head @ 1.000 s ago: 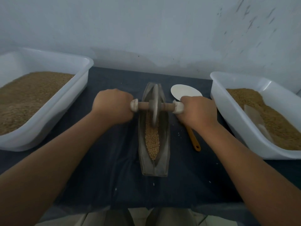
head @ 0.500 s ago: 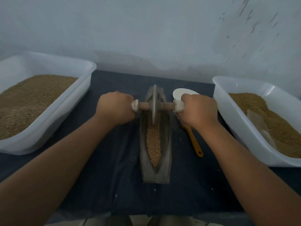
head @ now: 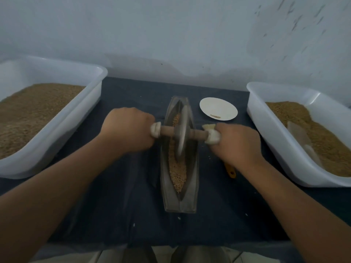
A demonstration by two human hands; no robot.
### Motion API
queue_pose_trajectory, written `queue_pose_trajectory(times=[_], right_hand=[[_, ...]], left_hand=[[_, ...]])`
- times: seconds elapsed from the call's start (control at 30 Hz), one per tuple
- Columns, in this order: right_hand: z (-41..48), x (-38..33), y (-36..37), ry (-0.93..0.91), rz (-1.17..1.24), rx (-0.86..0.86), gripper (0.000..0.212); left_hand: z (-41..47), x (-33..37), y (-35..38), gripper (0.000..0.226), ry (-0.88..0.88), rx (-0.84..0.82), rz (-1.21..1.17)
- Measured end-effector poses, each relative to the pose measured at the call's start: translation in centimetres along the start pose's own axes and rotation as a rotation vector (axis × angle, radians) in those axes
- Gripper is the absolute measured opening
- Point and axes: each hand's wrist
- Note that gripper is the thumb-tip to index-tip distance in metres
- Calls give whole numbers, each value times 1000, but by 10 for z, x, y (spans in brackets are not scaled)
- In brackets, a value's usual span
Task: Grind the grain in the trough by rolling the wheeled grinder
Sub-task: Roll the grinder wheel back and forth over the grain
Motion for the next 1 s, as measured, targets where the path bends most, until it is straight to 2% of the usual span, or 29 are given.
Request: queue_pose_trajectory(times=[0.1,0.2,0.3,0.37,0.47,0.6,0.77,0.9,1.0], right_hand=[[39,3,16,40,-79,18,47],[50,1,12,40,-58,6,53],[27,-2,-5,-2,-47,-57,48],[2,-3,-17,-59,-22,-55,40],[-23,-2,-26,-87,40,-56,47],[-1,0,-10,-34,49,-41,48],[43,4,22,85,-37,-20,45],[32,3,8,52,-9,-85,41],[2,-1,-13,-4,17,-125,40]], left_hand=[[32,-2,12,30,-97,-26,-65],[31,1,13,33,-145,-7,-87],[-3,1,11,32,-105,2,-63],[-31,1,5,36,-39,67,-39],[-49,0,-3,38,33,100,-20],[-16,2,-4,30,-49,-23,-36],[30,3,1,26,-100,-37,-40],[19,2,-1,26,-94,-67,-54],[-12,2,0,34,-52,-3,-34]])
Point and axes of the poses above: each hand's wrist, its own z-axis towards the middle knuckle, its own y-axis out of the palm, x = y × z, and after that the axes turned 3 degrees about -y, right-handed
